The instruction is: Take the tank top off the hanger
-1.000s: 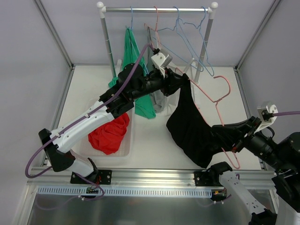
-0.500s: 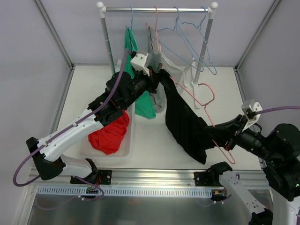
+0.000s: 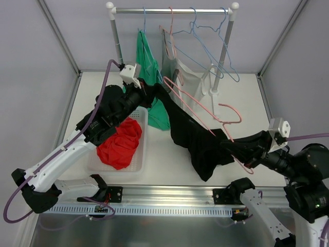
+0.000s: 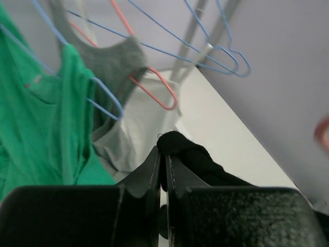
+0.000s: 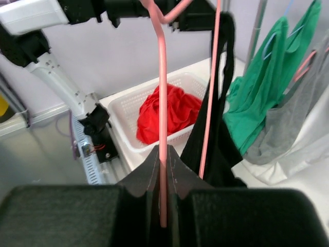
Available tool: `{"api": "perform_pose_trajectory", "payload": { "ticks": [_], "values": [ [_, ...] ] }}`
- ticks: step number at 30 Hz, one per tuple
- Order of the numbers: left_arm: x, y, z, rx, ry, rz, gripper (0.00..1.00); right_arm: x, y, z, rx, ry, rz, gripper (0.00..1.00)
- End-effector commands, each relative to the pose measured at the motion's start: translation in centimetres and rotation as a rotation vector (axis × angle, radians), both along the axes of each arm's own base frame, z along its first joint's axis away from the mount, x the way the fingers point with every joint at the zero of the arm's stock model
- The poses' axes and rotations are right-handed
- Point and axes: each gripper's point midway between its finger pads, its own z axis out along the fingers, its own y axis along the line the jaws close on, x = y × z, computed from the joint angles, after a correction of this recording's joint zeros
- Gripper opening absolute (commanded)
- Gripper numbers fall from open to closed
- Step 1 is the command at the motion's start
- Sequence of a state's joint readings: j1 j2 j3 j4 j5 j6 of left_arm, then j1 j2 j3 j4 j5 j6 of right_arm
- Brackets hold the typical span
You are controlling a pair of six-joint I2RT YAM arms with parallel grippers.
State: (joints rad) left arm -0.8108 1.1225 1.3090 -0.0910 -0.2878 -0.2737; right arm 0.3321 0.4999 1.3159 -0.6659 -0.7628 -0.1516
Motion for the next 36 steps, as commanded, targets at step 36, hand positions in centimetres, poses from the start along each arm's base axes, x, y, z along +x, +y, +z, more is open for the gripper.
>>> {"api": "perform_pose_trajectory", "payload": {
  "ticks": [36],
  "values": [
    [-12.4, -5.9, -37.5, 0.498, 0.689, -0.312, 0.0, 11.7, -9.8, 6.4, 0.555, -0.433, -0.769, 0.0]
  ]
}}
